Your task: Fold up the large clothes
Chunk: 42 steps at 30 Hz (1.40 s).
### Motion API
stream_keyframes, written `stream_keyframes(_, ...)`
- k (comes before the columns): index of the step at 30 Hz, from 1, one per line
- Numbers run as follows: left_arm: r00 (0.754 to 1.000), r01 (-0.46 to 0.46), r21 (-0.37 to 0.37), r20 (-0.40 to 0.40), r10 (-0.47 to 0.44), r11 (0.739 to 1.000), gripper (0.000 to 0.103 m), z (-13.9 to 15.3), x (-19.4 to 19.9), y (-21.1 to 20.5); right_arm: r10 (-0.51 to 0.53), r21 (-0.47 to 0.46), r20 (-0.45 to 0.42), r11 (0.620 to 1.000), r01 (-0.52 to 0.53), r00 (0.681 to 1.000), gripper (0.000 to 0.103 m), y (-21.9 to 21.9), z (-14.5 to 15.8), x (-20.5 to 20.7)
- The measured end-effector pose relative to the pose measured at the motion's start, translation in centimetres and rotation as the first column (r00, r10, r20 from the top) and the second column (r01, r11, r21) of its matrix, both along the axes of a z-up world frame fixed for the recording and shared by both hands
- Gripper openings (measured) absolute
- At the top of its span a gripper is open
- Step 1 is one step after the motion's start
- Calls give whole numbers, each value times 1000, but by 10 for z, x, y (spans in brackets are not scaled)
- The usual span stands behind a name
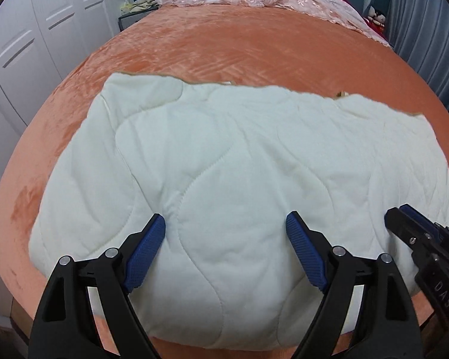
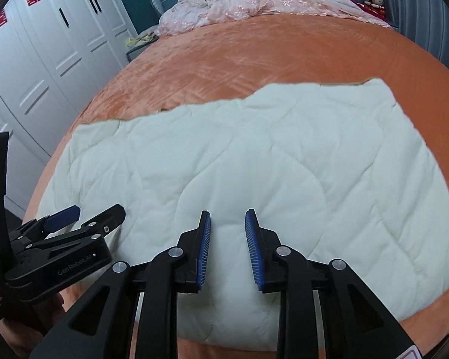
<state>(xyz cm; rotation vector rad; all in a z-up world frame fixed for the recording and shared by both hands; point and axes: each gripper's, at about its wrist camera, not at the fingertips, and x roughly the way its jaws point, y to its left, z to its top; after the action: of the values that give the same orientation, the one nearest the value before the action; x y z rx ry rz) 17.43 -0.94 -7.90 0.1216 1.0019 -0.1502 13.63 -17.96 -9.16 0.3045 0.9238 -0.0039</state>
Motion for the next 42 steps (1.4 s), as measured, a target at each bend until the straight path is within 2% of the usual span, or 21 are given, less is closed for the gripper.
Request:
stream_keyframes(6,999,2,45,40,-4,999,83,-15,-7,-3,-6,1,-4,1000,6,1000,26,2,-18,-6)
stream_keyframes(11,997,-5,86,79,-2,996,85,-24,-11,-9,3,-68,14,998,-2,1000,26,10,-26,-8)
stream_keyframes(17,995,-13,99,96,4,995,87,-28,-11,-11,5,-129,44,992,1,999,27,17,-32,-8)
stream_keyframes(22,995,-12,104,102,1,995,89,-31,-8,-12,13,-140,53,990,-5,999,27,17,-34,-7)
stream_keyframes(27,995,-8,96,95,-1,995,90,-30,-6,-11,5,-107,37,994,-1,999,27,13,-32,-3)
stream_keyframes(30,997,-24,34,71,21,999,89,-14,-9,2,-26,-49,-4,998,26,1000,26,8,-16,-3)
stream_keyframes(34,990,-130,-64,47,134,989,89,12,-21,47,-28,10,6,1000,28,1000,27,11,9,-17)
stream_keyframes(38,972,-235,-128,-4,237,964,89,20,-31,103,53,-11,11,999,-52,999,27,38,22,-28)
stream_keyframes(42,941,-339,-246,-107,322,908,90,9,-36,154,87,23,-24,996,-86,996,27,58,15,-27)
